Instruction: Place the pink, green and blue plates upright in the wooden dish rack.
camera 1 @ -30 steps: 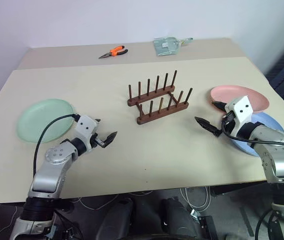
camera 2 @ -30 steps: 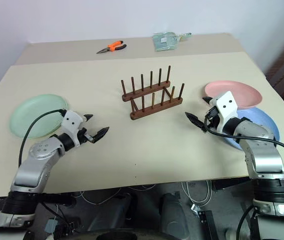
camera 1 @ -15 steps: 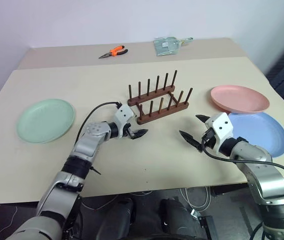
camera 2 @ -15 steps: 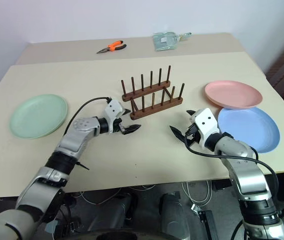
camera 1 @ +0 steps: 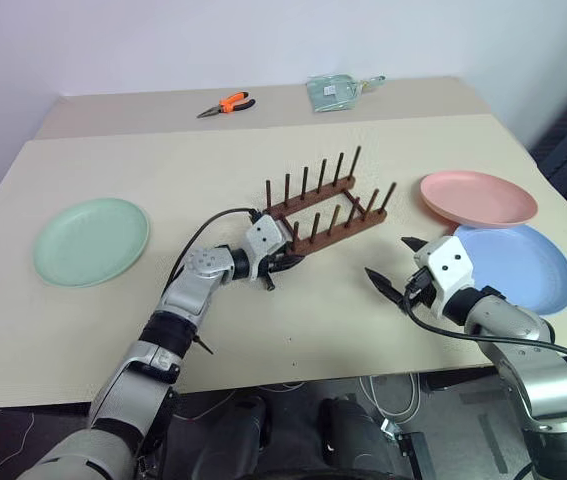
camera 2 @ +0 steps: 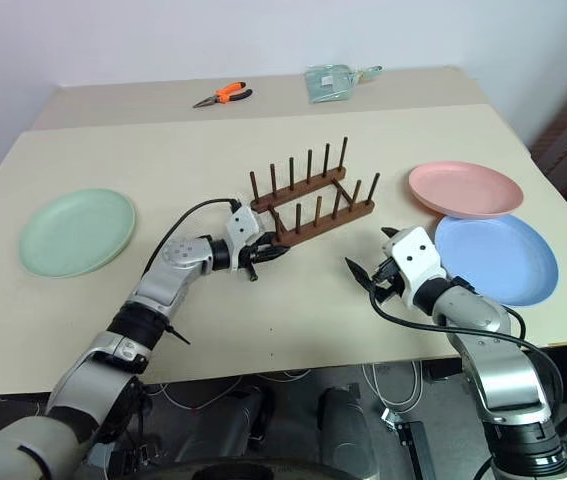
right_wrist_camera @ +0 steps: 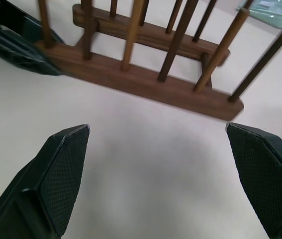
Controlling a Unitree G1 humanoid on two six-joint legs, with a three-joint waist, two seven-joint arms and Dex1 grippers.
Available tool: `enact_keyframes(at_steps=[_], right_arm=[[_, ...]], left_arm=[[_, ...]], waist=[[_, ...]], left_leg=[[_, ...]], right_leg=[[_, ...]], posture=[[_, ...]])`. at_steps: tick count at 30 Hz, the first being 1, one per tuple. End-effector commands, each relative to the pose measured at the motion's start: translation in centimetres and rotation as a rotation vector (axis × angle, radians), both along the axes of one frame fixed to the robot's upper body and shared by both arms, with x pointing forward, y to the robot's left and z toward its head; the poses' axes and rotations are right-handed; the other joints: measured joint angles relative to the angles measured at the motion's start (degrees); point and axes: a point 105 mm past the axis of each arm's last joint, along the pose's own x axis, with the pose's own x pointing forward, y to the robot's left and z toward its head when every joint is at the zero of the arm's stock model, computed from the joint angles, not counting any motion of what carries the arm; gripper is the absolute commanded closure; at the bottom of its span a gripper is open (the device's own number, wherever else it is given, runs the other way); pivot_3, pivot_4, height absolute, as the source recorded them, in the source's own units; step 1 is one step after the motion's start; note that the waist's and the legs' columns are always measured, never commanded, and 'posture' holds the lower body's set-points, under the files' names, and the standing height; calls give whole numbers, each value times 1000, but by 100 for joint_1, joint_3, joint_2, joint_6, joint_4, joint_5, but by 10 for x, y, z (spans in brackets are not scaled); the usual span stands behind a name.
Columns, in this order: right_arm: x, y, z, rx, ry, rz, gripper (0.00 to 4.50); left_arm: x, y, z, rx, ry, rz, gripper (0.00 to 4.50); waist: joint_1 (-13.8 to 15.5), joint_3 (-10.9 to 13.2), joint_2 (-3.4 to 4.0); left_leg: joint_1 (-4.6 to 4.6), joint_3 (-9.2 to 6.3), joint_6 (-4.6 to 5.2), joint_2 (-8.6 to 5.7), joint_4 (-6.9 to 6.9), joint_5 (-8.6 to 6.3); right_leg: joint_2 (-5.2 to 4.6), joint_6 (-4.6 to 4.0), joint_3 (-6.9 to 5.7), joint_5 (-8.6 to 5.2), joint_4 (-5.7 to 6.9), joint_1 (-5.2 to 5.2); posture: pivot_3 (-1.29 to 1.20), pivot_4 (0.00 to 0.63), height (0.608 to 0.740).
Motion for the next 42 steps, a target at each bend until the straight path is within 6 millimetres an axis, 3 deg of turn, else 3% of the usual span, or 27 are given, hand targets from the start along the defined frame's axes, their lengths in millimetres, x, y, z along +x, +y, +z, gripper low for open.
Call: enact_keyframes(at_steps=[1, 5, 10, 12, 14, 15, 18, 23, 24, 30, 35, 42], right_arm=[[-3, -23, 5, -41, -12, -41, 0], [-4, -48, 6, -74, -9, -106, 0], [-9, -65, -2, -95, 10, -139, 0], [-13, -65, -5, -93, 27, -127, 0], [-18, -60, -9, -77, 50, -96, 0], [-20, -57, -11, -71, 61, -81, 559], [-24, -47, -20, -82, 93, -34, 1891], [-23, -34, -31, -97, 129, 14, 4469], [-21, -29, -33, -98, 133, 23, 4500], [-5, -6, -40, -124, 123, 47, 4500], [31, -3, -39, -188, 60, -29, 4500], [61, -3, -34, -223, -1, -82, 4500]], left_arm=[[-30, -5, -1, 46, -10, -169, 3740], [-42, 4, -3, 104, -10, -236, 3740], [-38, 16, -8, 140, 5, -191, 1369], [-32, 32, -14, 184, 14, -120, 432], [-32, 49, -18, 206, 49, -65, 432], [-34, 55, -19, 211, 66, -54, 365], [-51, 65, -19, 178, 141, -60, 1363], [-74, 54, -14, 129, 226, -119, 3835], [-77, 50, -15, 127, 237, -129, 4440], [-76, 20, -18, 89, 231, -108, 4440], [-29, 17, -25, 112, 75, 160, 4440], [3, 25, -25, 91, 33, 318, 4440]], waist=[[0, 0, 0], [4, 1, 0], [1, 0, 0], [-2, 0, 0], [-27, -1, 3], [-46, -2, 5], [-134, -6, 11], [-132, -9, 17], [-127, -10, 18], [-20, -11, 18], [74, -11, 16], [118, -15, 15]], left_leg=[[0, 0, 0, 0, -1, 0], [0, 0, 1, 0, 1, 0], [0, 0, 1, 1, 2, 0], [0, 0, 2, 1, 1, 0], [2, 0, 2, 2, 0, 0], [3, 1, 2, 3, -1, 0], [9, 1, 1, 8, -7, 0], [11, 1, 1, 10, -10, -1], [10, 1, 1, 9, -9, -1], [10, 2, 0, 7, -5, -1], [9, 1, -9, 2, 22, -7], [12, 3, -1, 2, 31, -2]], right_leg=[[0, 0, 1, 0, 0, 0], [-1, -4, 3, -2, 0, 1], [0, -10, 4, -7, 0, 1], [-1, -7, 4, -6, 1, 1], [0, -3, 6, -3, 1, 0], [1, -5, 8, -4, 2, 0], [4, -14, 9, -9, 4, 1], [3, -19, 9, -15, 5, 2], [2, -19, 9, -15, 4, 2], [1, -19, 9, -15, 0, 7], [-1, -20, 5, -15, -1, 25], [4, -15, 1, -11, 5, 25]], posture=[[0, 150, 719], [0, 150, 719], [0, 150, 719], [0, 150, 719], [0, 150, 719], [0, 150, 719], [0, 150, 719], [0, 150, 719], [0, 150, 719], [0, 150, 719], [0, 150, 719], [0, 150, 719]])
